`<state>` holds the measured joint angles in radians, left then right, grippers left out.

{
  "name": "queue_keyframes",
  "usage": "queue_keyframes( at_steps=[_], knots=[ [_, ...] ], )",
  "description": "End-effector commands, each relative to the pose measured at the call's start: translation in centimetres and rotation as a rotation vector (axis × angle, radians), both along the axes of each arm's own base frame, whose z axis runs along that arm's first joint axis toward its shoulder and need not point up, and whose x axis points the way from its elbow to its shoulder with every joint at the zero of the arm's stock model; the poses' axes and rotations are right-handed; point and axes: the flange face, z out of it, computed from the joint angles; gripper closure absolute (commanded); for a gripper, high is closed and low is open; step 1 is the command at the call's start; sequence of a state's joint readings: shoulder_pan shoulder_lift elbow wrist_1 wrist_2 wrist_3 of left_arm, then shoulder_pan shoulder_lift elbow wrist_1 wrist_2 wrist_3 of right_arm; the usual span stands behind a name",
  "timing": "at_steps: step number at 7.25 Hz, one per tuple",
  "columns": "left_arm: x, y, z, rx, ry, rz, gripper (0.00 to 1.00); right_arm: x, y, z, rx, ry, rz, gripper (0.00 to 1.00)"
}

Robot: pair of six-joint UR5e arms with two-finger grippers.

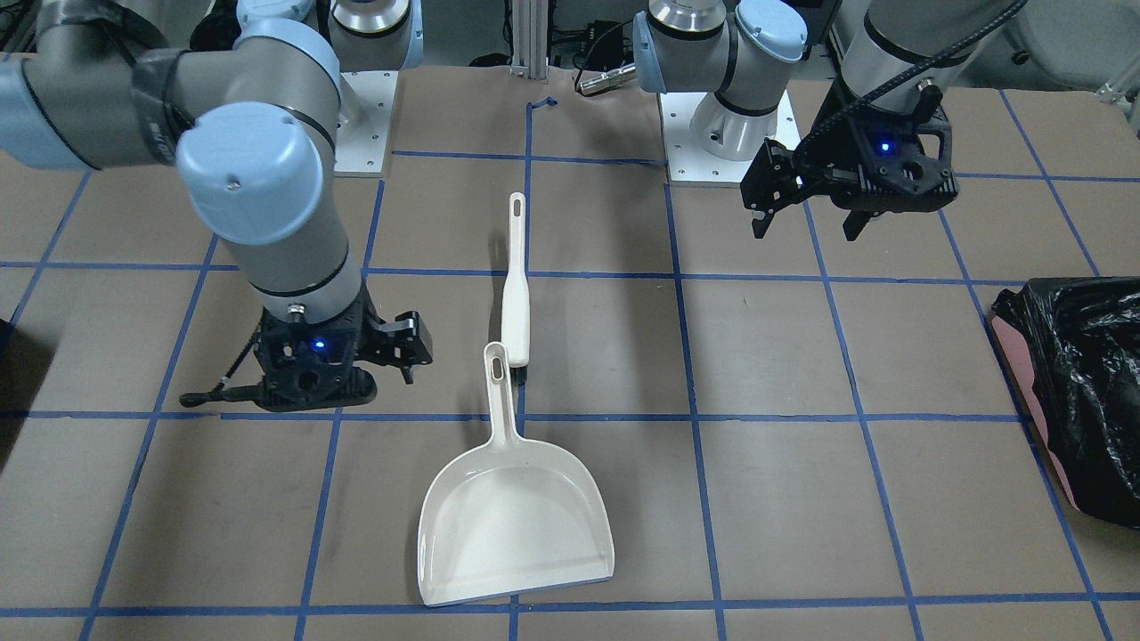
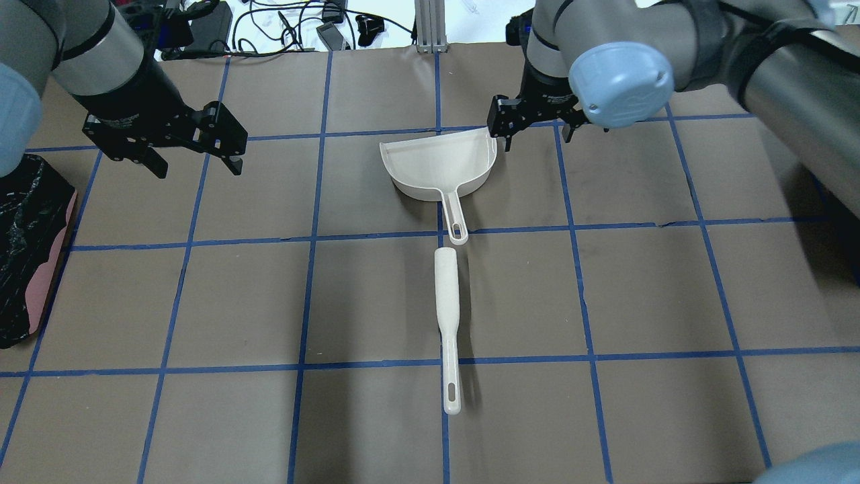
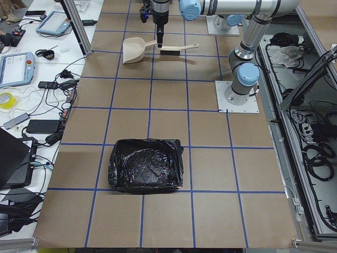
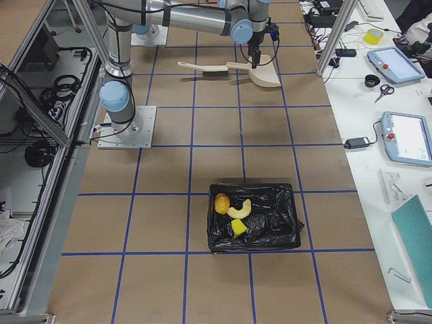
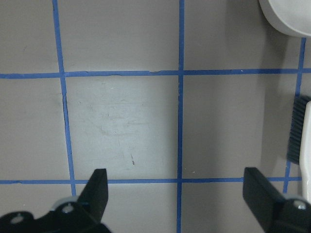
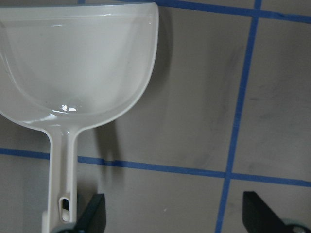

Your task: Sweep and dump trash in nearest bin

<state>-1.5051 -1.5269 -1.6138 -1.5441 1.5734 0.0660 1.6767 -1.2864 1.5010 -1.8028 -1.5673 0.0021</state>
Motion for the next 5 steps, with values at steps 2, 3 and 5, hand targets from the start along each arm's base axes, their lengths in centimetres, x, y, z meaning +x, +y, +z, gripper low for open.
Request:
queue_keyframes(
  at_steps=[2, 3, 5],
  knots=[
    [0.1, 0.1, -0.2, 0.006, 0.000, 0.002, 0.00, -6.6, 3.7, 6.6, 0.029, 0.053, -0.007, 0.00],
    [-0.1, 0.1, -0.1, 0.005, 0.001, -0.001, 0.00, -6.9, 4.5, 7.6, 0.027, 0.050, -0.013, 0.00],
    [-0.1, 0.2, 0.1, 0.000, 0.000, -0.001, 0.00, -6.9, 5.6, 9.1, 0.011, 0.040, -0.021, 0.00]
  ],
)
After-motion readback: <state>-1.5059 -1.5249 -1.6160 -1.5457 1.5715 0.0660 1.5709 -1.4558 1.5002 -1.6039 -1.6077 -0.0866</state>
